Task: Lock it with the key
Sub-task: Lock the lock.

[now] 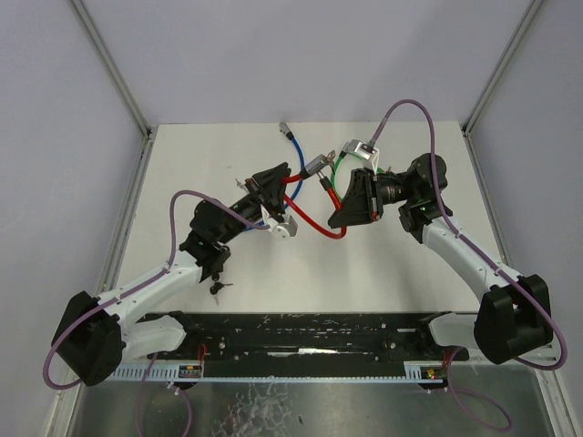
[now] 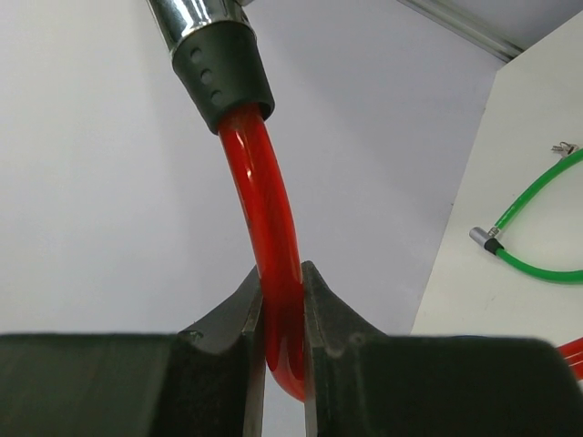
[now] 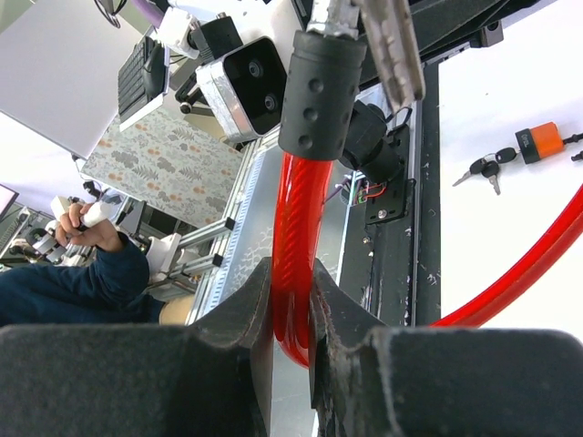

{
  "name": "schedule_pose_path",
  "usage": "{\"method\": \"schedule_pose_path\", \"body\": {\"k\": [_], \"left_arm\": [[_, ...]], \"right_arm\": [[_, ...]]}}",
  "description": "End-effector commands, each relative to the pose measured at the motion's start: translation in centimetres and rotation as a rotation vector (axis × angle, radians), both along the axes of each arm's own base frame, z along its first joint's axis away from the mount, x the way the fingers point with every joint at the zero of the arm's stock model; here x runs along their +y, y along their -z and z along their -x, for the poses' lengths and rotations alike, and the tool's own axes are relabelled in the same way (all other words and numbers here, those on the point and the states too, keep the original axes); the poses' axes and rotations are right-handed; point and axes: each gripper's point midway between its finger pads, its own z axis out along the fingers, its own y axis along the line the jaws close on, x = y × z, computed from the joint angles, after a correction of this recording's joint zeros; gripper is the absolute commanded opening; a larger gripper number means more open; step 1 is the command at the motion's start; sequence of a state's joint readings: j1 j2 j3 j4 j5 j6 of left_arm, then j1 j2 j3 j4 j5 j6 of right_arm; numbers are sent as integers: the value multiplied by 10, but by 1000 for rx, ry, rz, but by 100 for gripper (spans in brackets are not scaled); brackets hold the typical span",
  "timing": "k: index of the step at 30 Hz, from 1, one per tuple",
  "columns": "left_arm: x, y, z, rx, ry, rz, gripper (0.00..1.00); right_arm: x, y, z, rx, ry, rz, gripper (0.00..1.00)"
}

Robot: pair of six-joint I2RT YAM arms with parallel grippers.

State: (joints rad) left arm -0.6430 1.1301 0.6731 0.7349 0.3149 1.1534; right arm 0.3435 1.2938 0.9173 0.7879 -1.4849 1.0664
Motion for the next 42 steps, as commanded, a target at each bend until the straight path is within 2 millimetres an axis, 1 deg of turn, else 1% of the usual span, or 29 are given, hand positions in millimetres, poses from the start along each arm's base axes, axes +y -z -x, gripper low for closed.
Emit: {"method": "schedule_pose_path", "body": {"k": [1, 5, 10, 14, 17, 20, 22, 24, 26, 27, 29, 32, 36, 42], "left_arm": [[-4, -9, 1, -61, 17, -46, 0], [-13, -7, 4, -63, 45, -58, 0], [-32, -4, 10, -54, 88, -96, 0], [-40, -14, 15, -25, 133, -58, 0], [-36, -27, 12, 27, 126, 19, 0], [-31, -30, 1, 92, 99, 55, 0], [-31, -21, -6, 131, 90, 31, 0], [-31, -8, -12, 129, 70, -37, 0], [-29, 1, -17, 106, 43, -88, 0], [-28, 4, -20, 104, 33, -99, 0], [-25, 2, -23, 94, 32, -99, 0], [-19, -5, -23, 58, 40, -79, 0], [-14, -11, -25, 37, 38, -71, 0], [-13, -15, -14, 41, 93, -42, 0]], "right_arm": [[-6, -33, 5, -32, 31, -26, 3], [-4, -32, 1, -2, 48, -20, 2], [-2, -28, -4, 24, 67, -13, 0], [0, -22, -6, 47, 76, -9, 0], [1, -22, -4, 44, 68, -9, 0], [0, -24, -2, 28, 60, -14, 0], [-1, -29, 2, 8, 42, -17, 0], [-4, -35, 7, -11, 23, -18, 0], [-5, -39, 11, -23, 20, -24, 0], [-6, -41, 12, -23, 19, -24, 0], [-7, -42, 13, -24, 17, -24, 0], [-8, -42, 11, -18, 22, -22, 0], [-10, -48, 14, -28, 18, -26, 0], [-17, -51, 5, -33, 57, -27, 0]]}}
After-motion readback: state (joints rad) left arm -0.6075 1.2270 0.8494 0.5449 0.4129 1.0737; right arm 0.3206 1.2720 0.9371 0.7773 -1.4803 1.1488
